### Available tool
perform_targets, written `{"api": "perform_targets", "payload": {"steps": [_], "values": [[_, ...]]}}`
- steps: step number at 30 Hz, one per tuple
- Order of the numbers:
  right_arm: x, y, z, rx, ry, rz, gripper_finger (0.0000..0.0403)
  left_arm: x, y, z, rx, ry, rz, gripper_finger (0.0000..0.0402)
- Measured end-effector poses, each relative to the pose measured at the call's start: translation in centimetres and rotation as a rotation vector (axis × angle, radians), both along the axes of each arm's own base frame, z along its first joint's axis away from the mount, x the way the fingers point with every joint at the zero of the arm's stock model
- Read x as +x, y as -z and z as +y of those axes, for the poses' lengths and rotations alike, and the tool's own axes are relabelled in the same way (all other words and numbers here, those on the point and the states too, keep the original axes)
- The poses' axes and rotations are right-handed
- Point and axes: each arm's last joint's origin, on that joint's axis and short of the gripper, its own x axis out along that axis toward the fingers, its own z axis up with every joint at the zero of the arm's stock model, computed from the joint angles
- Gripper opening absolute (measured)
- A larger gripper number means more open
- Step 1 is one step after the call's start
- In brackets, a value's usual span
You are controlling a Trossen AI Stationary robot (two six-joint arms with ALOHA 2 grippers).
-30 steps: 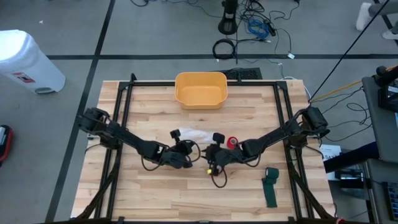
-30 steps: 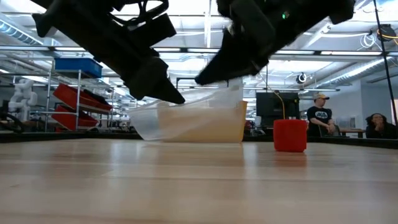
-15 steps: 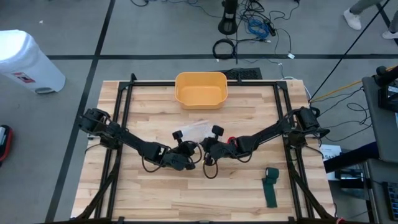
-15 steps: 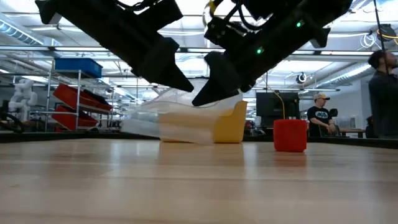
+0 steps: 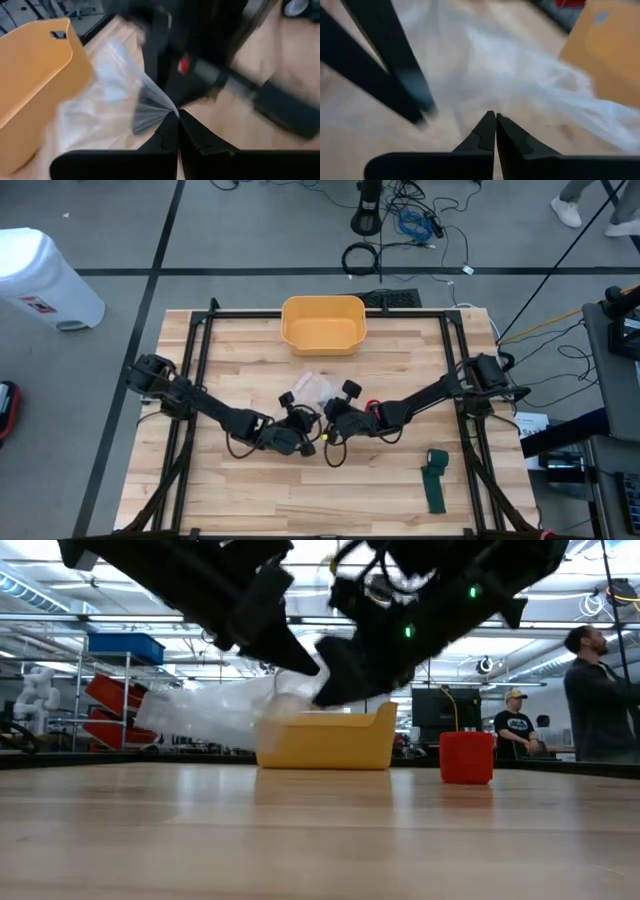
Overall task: Roll bandage
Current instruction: Open the transparent zip bag, then put the rolled red bandage into the transparent zip bag
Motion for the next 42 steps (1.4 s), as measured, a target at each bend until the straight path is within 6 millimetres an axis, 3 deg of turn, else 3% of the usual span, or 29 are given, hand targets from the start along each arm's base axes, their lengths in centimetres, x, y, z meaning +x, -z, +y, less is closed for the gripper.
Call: {"api": "perform_targets", "payload": {"steps": [9,20,26,29,35,42], "values": [[-0.5,3.2,0.1,0.104,0.011,0.138,0.0,-0.2,-0.3,0.4,0.035,-0.081,-0.016,0.0],[-0.7,2.7,0.8,0.134,-0.09,0.165,0.0,0.4,3.2,1.7,-0.03,-0.11,0.078,0.0],[-0.8,2.7,0.7,0.113,-0.106,0.189,0.0021,0.5,3.6,1.8,-0.024,-0.11,0.091,0.0],[-1.1,1.9,1.1,0.095,-0.125,0.193,0.0041,0.5,3.6,1.8,-0.022,-0.107,0.094,0.0],[-2.8,-1.9,2.5,0.05,-0.169,0.182,0.0081,0.5,3.7,1.8,-0.017,-0.107,0.102,0.0],[-5.5,-4.3,2.1,0.065,-0.135,0.285,0.0116,0.5,3.7,1.8,-0.017,-0.107,0.102,0.0]]}}
